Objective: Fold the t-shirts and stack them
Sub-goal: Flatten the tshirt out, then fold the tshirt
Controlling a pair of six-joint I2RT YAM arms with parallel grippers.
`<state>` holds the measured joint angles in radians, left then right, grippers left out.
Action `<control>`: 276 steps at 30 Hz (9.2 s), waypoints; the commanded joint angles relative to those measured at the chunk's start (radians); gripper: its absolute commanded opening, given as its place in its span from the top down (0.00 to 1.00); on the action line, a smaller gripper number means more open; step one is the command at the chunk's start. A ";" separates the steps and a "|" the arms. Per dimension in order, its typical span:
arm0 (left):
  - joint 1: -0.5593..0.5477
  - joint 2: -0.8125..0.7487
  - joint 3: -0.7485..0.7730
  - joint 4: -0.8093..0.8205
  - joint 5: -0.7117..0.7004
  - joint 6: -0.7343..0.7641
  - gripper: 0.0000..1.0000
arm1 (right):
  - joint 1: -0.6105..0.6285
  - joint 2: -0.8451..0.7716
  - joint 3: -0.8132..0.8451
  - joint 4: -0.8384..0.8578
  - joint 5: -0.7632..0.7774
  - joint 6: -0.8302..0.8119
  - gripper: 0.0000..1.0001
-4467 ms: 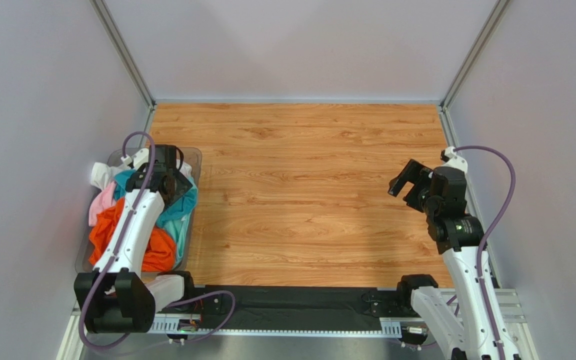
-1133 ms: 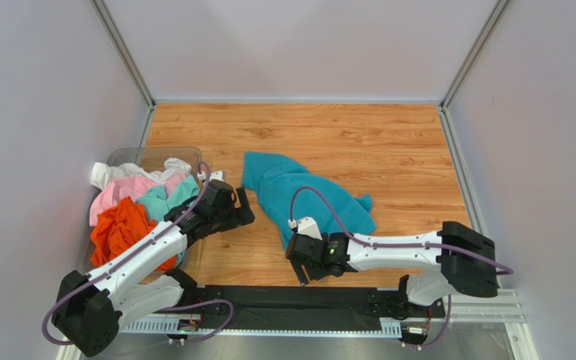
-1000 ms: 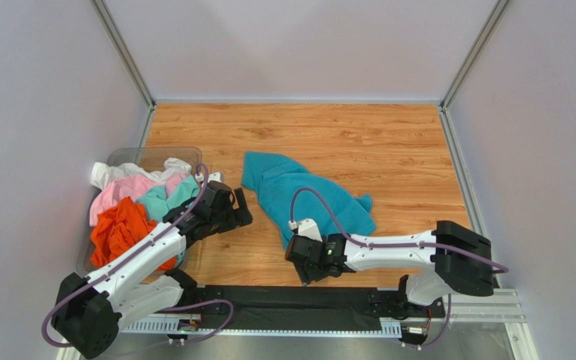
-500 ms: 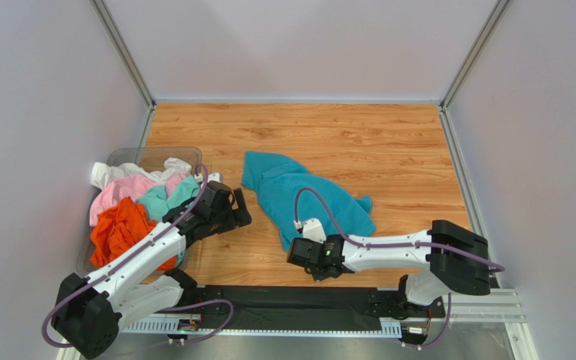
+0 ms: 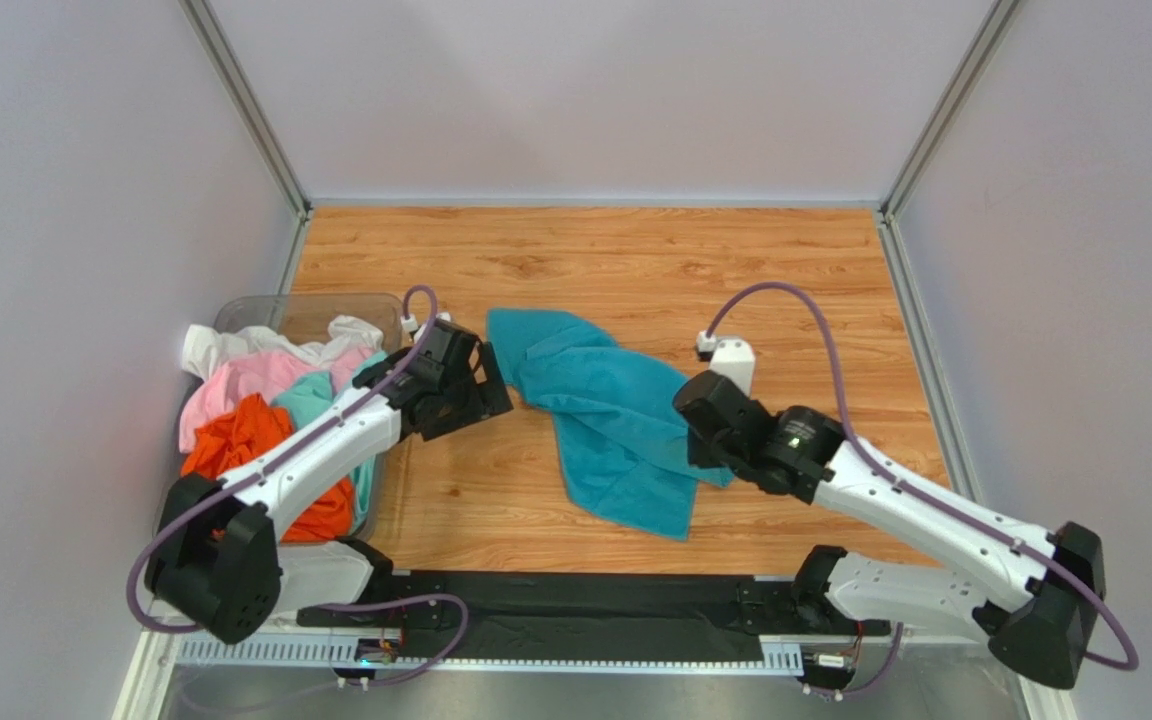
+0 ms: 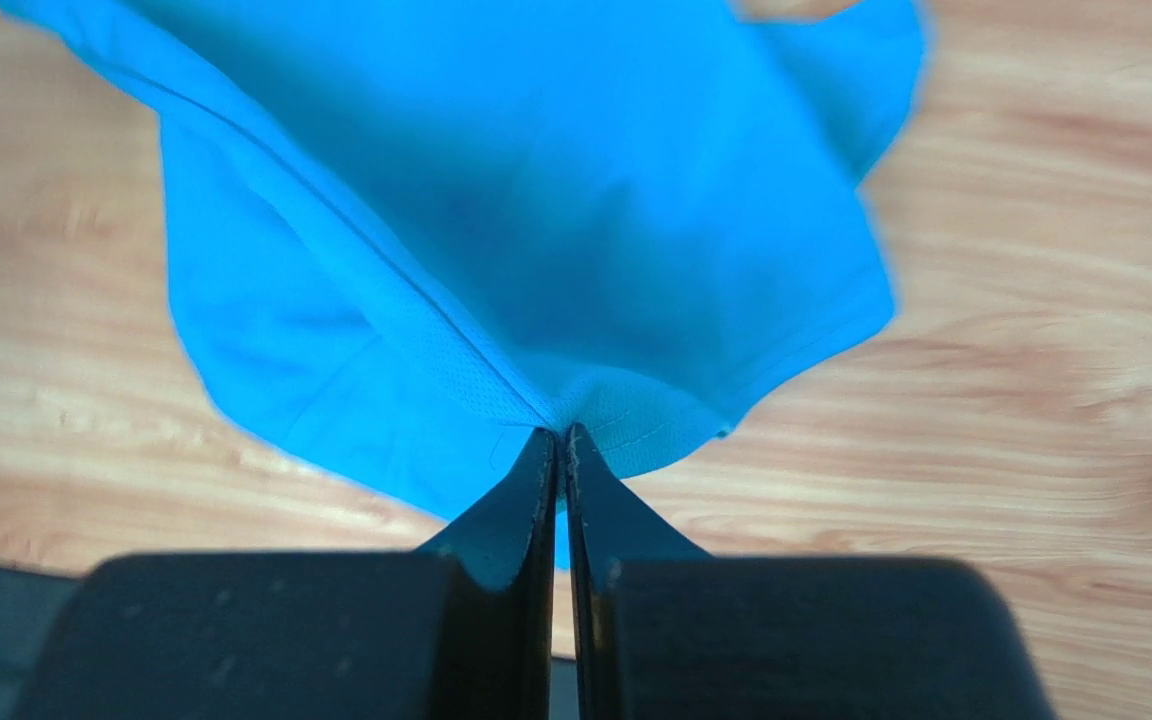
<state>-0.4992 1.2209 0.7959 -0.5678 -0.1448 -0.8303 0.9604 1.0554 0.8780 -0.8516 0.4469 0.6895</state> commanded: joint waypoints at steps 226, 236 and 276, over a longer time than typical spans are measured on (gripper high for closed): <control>-0.156 0.029 -0.245 0.046 0.232 -0.062 0.54 | -0.939 -0.183 -0.214 0.126 -0.321 -0.185 0.00; -0.156 0.097 -0.236 0.048 0.209 -0.073 0.95 | -0.939 -0.176 -0.244 0.121 -0.379 -0.162 0.03; -0.156 -0.231 -0.303 -0.092 0.211 -0.088 1.00 | -0.939 0.069 -0.399 0.277 -0.327 -0.033 0.90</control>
<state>-0.6529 1.0256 0.5018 -0.6388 0.0315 -0.8974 0.0227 1.1580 0.5083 -0.5217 0.1390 0.6388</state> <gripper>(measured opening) 0.007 0.115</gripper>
